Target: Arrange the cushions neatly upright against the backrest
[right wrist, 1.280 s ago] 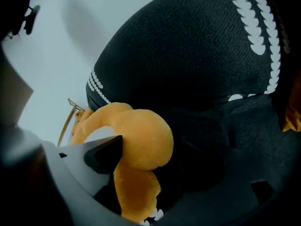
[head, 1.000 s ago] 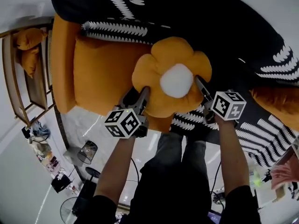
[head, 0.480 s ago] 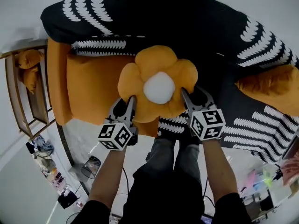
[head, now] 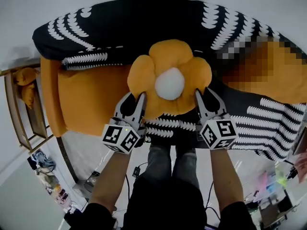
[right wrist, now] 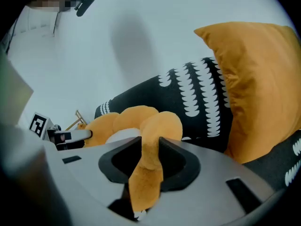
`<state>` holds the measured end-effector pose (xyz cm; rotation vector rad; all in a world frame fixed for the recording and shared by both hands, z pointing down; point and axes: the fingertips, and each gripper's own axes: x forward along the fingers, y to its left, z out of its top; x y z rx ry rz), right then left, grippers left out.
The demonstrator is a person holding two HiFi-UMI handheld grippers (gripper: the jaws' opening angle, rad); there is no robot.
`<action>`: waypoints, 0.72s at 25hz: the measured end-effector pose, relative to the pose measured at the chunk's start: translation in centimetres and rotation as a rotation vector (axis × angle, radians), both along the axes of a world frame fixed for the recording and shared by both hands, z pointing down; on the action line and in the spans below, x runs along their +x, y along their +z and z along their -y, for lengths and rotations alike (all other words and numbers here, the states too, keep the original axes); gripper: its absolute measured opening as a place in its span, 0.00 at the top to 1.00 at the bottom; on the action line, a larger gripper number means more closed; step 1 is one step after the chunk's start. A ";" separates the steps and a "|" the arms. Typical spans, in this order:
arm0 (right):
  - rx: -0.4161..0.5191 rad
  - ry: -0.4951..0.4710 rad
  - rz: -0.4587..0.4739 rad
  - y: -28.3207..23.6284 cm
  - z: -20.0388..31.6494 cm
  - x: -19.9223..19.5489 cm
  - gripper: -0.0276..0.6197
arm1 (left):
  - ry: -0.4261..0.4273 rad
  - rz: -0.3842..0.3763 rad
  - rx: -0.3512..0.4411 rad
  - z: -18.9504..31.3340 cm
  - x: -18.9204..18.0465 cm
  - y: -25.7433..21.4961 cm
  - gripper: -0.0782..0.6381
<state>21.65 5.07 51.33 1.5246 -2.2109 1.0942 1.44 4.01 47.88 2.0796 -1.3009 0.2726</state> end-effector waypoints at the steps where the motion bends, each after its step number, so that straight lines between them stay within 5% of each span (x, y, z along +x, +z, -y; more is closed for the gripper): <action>1: -0.003 0.005 0.008 0.3 0.1 0.8 0.76 | 0.036 0.018 0.039 0.4 1.4 -0.6 0.73; 5: 0.032 0.073 0.050 0.0 0.8 4.5 0.77 | 0.174 0.123 0.248 1.6 6.8 -4.6 0.76; 8: 0.123 0.148 0.041 -2.2 1.3 8.8 0.78 | 0.217 0.119 0.343 2.2 10.2 -6.9 0.76; 13: 0.271 0.170 -0.028 -5.9 2.7 10.2 0.78 | 0.212 0.076 0.371 4.3 10.5 -6.7 0.76; 18: 0.298 0.177 -0.077 -5.7 3.8 11.3 0.78 | 0.191 0.071 0.374 6.6 11.6 -4.9 0.75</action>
